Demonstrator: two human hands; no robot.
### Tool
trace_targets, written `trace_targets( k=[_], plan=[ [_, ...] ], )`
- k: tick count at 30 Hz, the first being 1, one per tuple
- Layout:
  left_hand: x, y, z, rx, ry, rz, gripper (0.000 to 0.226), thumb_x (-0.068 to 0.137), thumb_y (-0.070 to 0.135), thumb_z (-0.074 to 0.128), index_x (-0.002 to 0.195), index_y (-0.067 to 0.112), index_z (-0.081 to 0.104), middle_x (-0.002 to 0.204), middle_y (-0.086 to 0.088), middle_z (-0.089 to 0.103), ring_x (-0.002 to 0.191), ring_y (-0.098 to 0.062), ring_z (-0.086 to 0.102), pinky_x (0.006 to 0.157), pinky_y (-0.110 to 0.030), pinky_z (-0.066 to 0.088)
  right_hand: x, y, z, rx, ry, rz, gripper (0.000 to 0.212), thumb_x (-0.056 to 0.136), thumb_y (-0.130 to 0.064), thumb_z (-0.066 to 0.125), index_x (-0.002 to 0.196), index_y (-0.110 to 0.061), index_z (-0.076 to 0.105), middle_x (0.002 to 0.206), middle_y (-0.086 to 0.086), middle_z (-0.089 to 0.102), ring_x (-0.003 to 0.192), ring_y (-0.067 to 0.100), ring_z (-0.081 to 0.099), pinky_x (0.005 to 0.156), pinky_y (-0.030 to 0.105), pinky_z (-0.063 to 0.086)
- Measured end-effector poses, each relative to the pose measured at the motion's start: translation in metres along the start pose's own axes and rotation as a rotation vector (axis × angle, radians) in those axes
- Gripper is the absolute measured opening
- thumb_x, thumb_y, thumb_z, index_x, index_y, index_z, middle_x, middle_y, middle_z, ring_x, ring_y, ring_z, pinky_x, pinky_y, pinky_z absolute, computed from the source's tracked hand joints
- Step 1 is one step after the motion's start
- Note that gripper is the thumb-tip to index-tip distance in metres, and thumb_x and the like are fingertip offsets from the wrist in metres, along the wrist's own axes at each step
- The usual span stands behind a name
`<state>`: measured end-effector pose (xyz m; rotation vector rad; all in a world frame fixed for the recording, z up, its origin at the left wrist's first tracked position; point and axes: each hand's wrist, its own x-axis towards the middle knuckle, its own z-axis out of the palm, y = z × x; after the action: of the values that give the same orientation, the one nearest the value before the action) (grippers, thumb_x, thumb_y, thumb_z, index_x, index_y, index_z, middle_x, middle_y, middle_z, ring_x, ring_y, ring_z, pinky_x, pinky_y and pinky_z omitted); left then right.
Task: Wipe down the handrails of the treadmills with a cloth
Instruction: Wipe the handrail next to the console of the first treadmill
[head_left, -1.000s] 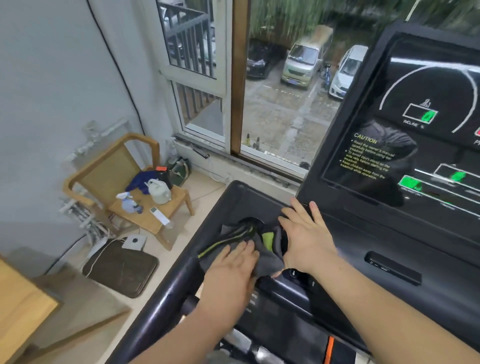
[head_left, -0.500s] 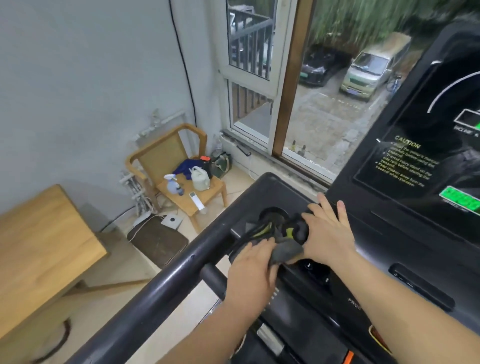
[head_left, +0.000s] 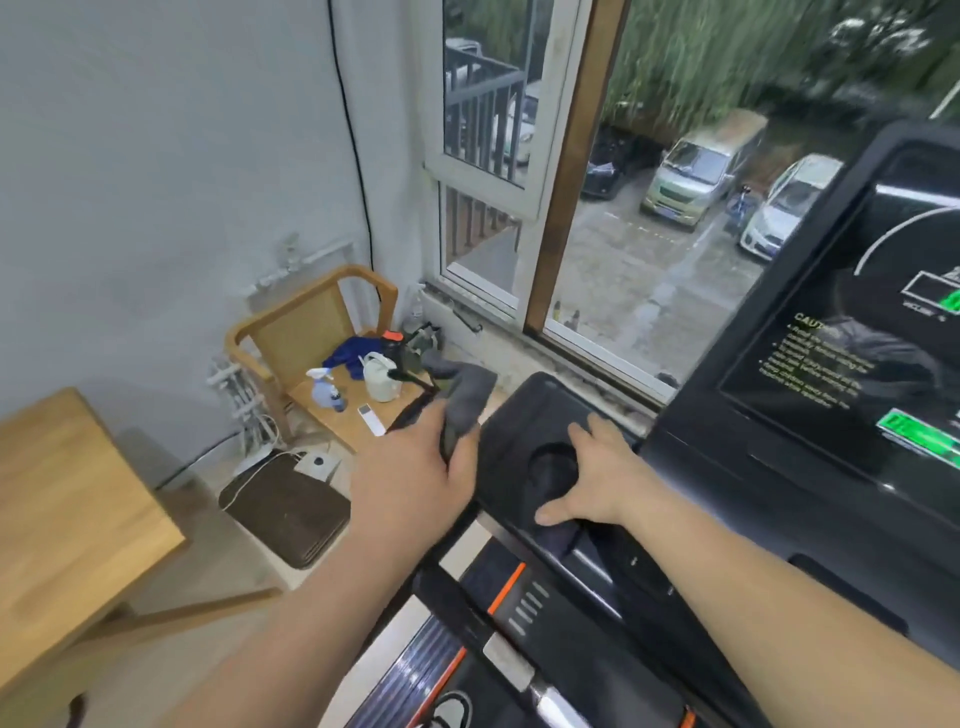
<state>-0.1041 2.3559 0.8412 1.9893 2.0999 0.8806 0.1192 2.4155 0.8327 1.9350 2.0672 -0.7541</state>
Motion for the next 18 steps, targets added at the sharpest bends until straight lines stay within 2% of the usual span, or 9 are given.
trace_targets(
  k=[1, 2, 3, 4, 6, 9, 14, 18],
  plan=[
    [-0.009, -0.013, 0.017, 0.117, -0.125, 0.03, 0.034, 0.097, 0.056, 0.047, 0.119, 0.032, 0.058, 0.099, -0.001, 0.071, 0.093, -0.029, 0.069, 0.076, -0.04, 0.053, 0.005, 0.0, -0.001, -0.026, -0.007, 0.04, 0.149, 0.058, -0.068, 0.088, 0.164, -0.015, -0.002, 0.171, 0.007, -0.014, 0.157, 0.022, -0.014, 0.127, 0.044, 0.018],
    [-0.02, -0.025, 0.036, 0.186, -0.294, 0.042, 0.048, 0.098, 0.06, 0.041, 0.137, 0.035, 0.05, 0.13, -0.006, 0.065, 0.12, -0.03, 0.062, 0.094, -0.046, 0.05, 0.01, 0.0, 0.0, -0.049, -0.015, 0.07, 0.154, 0.054, -0.071, 0.088, 0.164, -0.015, -0.005, 0.17, 0.008, -0.016, 0.157, 0.023, -0.016, 0.126, 0.045, 0.018],
    [-0.032, -0.036, 0.053, 0.22, -0.442, 0.057, 0.061, 0.098, 0.064, 0.036, 0.154, 0.038, 0.033, 0.157, -0.007, 0.044, 0.141, -0.029, 0.044, 0.107, -0.052, 0.043, 0.013, -0.001, 0.001, -0.067, -0.019, 0.092, 0.158, 0.051, -0.074, 0.087, 0.164, -0.015, -0.007, 0.17, 0.01, -0.017, 0.157, 0.024, -0.018, 0.126, 0.045, 0.019],
    [-0.039, -0.046, 0.066, 0.233, -0.515, 0.085, 0.07, 0.099, 0.067, 0.03, 0.161, 0.039, 0.016, 0.169, -0.004, 0.022, 0.151, -0.03, 0.028, 0.111, -0.054, 0.039, 0.017, -0.003, 0.002, -0.077, -0.019, 0.109, 0.159, 0.05, -0.074, 0.088, 0.164, -0.015, -0.007, 0.17, 0.011, -0.017, 0.157, 0.024, -0.018, 0.126, 0.044, 0.021],
    [-0.038, -0.055, 0.077, 0.198, -0.548, 0.114, 0.072, 0.099, 0.07, 0.021, 0.162, 0.042, -0.001, 0.172, -0.001, 0.006, 0.155, -0.03, 0.015, 0.111, -0.053, 0.041, 0.023, -0.007, 0.004, -0.082, -0.01, 0.14, 0.16, 0.049, -0.071, 0.09, 0.164, -0.015, -0.007, 0.17, 0.01, -0.016, 0.157, 0.024, -0.016, 0.123, 0.045, 0.028],
    [-0.005, -0.048, 0.081, 0.099, -0.633, 0.112, 0.069, 0.102, 0.067, 0.018, 0.161, 0.042, -0.008, 0.172, -0.001, -0.001, 0.154, -0.03, 0.012, 0.114, -0.05, 0.04, 0.025, -0.009, 0.002, -0.102, -0.006, 0.155, 0.159, 0.047, -0.069, 0.091, 0.164, -0.017, -0.004, 0.17, 0.008, -0.013, 0.158, 0.024, -0.011, 0.117, 0.045, 0.038],
    [0.069, -0.009, 0.137, 0.098, -0.647, 0.222, 0.069, 0.104, 0.062, 0.022, 0.161, 0.038, -0.009, 0.171, -0.008, -0.006, 0.153, -0.038, 0.01, 0.113, -0.058, 0.038, 0.026, -0.008, 0.003, -0.099, 0.013, 0.154, 0.156, 0.047, -0.07, 0.09, 0.165, -0.02, 0.0, 0.17, 0.006, -0.012, 0.158, 0.022, -0.008, 0.117, 0.041, 0.036],
    [0.084, 0.008, 0.145, 0.084, -0.669, 0.235, 0.065, 0.103, 0.065, 0.023, 0.16, 0.047, -0.001, 0.172, -0.001, -0.007, 0.153, -0.035, 0.007, 0.112, -0.059, 0.038, 0.025, -0.006, 0.005, -0.075, 0.033, 0.149, 0.153, 0.046, -0.07, 0.091, 0.164, -0.022, 0.007, 0.171, 0.005, -0.009, 0.158, 0.021, -0.006, 0.117, 0.041, 0.035]
  ],
)
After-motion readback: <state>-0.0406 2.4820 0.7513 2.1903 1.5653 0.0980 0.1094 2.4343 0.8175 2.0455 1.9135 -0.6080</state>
